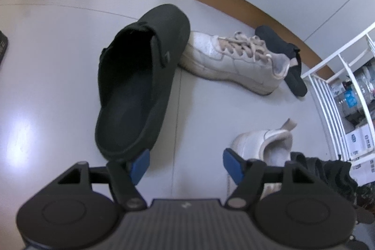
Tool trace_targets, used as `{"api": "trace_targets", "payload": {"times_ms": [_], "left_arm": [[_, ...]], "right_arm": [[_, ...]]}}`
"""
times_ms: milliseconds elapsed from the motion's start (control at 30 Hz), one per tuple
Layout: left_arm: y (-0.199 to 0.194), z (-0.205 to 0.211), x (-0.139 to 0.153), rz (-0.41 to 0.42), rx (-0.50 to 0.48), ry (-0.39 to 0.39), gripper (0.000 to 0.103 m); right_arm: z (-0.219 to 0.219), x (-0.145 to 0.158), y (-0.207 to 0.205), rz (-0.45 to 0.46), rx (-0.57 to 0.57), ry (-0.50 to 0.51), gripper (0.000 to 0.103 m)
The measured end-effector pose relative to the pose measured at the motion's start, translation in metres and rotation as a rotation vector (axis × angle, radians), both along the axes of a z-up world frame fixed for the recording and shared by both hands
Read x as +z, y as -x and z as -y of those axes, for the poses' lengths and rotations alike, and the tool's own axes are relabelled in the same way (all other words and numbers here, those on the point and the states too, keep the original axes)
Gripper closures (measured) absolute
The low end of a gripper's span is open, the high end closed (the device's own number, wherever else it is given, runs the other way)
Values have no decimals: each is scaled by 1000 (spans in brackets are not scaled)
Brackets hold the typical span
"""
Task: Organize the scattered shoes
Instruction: 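Carry the printed sneaker with the right tool beside the black clogs and open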
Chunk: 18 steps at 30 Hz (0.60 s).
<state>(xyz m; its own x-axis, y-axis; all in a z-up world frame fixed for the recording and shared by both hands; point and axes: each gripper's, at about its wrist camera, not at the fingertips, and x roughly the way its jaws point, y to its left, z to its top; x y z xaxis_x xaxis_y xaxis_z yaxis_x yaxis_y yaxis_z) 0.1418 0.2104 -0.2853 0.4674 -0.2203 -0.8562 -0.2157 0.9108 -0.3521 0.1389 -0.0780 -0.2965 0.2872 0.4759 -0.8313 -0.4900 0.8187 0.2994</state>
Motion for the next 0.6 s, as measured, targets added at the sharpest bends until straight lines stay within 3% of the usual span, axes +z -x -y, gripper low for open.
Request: {"api": "trace_targets", "payload": {"times_ms": [267,600], "left_arm": [[-24,15,11,32,-32,-29,26],[-66,29,23,86,-37,-66,22]], "right_arm": [[57,12,-9,-5,35,-42,14],[119,11,-18,10,-26,-144,14]]}}
